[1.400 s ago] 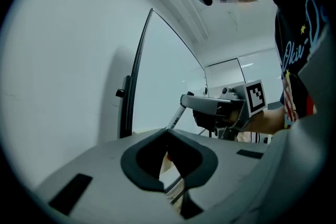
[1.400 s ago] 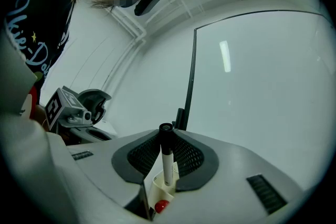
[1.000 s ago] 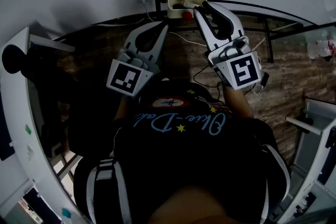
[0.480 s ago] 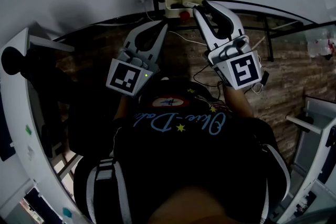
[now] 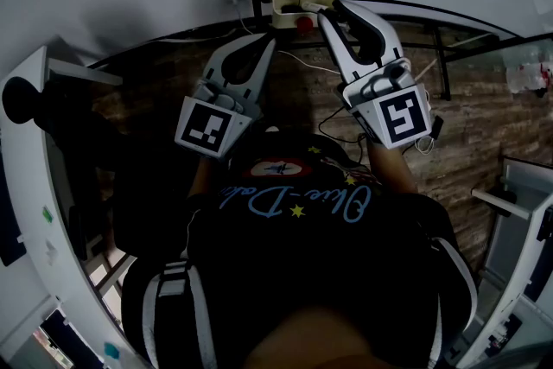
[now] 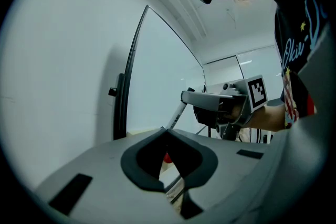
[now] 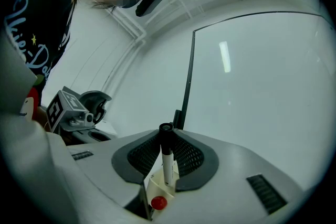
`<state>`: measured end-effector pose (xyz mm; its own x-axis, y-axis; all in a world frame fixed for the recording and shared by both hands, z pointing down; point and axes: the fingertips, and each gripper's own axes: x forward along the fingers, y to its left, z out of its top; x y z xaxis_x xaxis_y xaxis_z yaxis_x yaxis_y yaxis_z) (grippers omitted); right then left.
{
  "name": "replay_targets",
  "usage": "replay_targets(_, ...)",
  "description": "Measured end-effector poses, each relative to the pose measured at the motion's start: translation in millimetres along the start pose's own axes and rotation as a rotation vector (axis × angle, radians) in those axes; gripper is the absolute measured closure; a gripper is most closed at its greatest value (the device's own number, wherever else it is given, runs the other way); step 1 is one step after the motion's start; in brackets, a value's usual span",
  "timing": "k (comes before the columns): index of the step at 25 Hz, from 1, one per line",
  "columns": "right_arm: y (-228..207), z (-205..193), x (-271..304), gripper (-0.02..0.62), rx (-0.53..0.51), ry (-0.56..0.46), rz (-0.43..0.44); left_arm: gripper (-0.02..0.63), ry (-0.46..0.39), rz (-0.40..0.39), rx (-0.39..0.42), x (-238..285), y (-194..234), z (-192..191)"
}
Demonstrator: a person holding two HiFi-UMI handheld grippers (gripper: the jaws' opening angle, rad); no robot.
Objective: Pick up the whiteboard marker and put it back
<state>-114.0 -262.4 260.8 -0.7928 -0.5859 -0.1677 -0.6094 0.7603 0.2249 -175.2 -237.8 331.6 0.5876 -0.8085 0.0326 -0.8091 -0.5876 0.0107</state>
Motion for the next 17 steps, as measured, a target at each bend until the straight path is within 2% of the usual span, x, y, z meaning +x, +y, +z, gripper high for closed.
replay_targets(17,6.3,8.5,-6.3,0.506,-0.013,-0.004,-0.002,0.614,-0.009,-0.003,0.003,-6.4,-6.5,4.6)
